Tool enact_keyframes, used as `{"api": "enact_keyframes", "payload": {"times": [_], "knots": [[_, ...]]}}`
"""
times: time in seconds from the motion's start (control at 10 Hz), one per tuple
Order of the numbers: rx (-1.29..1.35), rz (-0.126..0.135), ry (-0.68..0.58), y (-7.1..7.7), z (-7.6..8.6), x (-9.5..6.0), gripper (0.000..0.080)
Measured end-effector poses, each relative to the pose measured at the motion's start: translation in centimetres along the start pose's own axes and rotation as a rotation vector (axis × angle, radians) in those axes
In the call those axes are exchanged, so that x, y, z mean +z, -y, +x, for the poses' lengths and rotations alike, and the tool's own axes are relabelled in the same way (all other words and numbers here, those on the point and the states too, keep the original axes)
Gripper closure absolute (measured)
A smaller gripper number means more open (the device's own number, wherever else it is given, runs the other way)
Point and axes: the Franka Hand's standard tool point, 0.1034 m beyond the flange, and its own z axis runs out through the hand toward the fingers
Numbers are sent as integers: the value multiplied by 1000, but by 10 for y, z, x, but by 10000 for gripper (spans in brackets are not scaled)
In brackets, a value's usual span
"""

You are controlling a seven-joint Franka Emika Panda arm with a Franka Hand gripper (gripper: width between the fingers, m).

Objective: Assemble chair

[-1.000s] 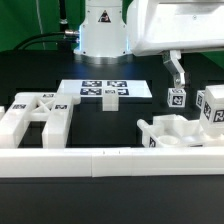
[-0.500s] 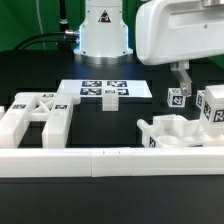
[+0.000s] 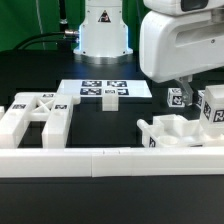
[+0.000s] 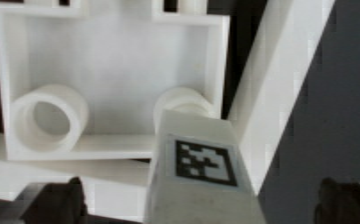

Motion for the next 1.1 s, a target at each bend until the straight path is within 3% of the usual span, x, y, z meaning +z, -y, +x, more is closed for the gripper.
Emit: {"api": "enact_keyframes", "payload": {"times": [0.3,0.5,1.0,1.1], "knots": [[28,0,7,-1,-1,1,150],[92,-25,33,-10,8,-6,150],[51,-22,38,-7,8,0,150],[49,-23,32,-3,9,1,263]]}}
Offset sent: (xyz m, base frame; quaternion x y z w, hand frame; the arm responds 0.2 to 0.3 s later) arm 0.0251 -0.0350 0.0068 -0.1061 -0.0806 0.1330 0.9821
